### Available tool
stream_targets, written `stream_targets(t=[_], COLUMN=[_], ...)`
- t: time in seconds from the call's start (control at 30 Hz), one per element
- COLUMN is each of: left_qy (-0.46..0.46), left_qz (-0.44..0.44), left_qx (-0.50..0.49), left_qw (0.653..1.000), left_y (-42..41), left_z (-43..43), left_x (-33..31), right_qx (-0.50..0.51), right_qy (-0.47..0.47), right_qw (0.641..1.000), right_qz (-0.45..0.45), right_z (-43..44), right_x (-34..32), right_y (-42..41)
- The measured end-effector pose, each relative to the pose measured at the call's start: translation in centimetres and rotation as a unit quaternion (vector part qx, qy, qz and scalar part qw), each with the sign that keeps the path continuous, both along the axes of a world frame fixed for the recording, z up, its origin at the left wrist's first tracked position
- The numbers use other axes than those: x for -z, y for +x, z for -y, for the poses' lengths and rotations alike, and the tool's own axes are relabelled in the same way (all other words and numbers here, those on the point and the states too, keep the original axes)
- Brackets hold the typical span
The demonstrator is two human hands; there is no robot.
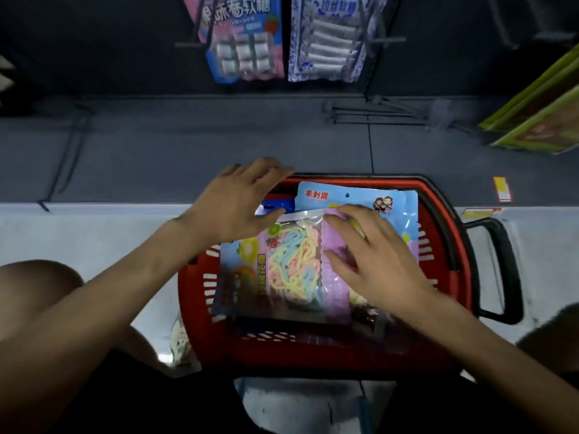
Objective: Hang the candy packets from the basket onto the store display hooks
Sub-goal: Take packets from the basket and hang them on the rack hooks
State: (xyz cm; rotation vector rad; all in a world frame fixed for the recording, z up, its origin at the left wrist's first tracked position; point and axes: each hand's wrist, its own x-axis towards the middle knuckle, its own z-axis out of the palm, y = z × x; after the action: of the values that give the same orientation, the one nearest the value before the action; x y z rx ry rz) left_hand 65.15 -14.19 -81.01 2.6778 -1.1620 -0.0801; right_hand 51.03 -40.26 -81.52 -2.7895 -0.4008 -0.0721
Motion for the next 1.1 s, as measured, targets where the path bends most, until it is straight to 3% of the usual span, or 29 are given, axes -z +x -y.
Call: stream_targets(t=[0.1, 0.27, 0.37, 0.47, 0.77, 0.93, 1.03, 1.1], left_qy=[0.006, -0.020, -0.056, -0.062, 0.026, 0.069, 0.069, 0.079], left_qz=[0.029, 0.042, 0.032, 0.035, 0.035, 0.041, 0.048, 0.050], left_qx=[0.035, 0.004, -0.064, -0.111, -0.144, -0.176, -0.197, -0.213], left_qw=[0.999, 0.999, 0.996, 0.991, 0.989, 0.981, 0.977, 0.972], left_y=[-0.8, -4.1, -6.4, -8.7, -13.5, -13.6, -13.6, -13.8], left_z=[-0.3, -1.5, -3.2, -4.4, -6.0, -5.6, -6.1, -6.6], left_x=[0.1, -1.4, -2.5, -3.9, -4.1, -1.3, 1.5, 3.4], right_qx=[-0.008, 0.012, 0.044, 0.040, 0.088, 0.192, 0.296, 0.327], right_qy=[-0.004, 0.023, 0.034, -0.021, -0.159, -0.043, 0.069, 0.089], right_qw=[0.999, 0.994, 0.995, 0.997, 0.982, 0.980, 0.952, 0.941], right_qz=[0.050, 0.108, 0.088, 0.069, -0.056, -0.029, -0.017, 0.006], right_z=[-0.2, -2.6, -3.5, -3.2, 1.2, 6.0, 7.6, 7.6], right_x=[0.5, -1.9, -2.6, -3.8, -5.5, -2.5, -0.1, 1.4], right_y=[0.2, 0.0, -1.3, -2.7, -6.3, -7.3, -7.3, -7.4])
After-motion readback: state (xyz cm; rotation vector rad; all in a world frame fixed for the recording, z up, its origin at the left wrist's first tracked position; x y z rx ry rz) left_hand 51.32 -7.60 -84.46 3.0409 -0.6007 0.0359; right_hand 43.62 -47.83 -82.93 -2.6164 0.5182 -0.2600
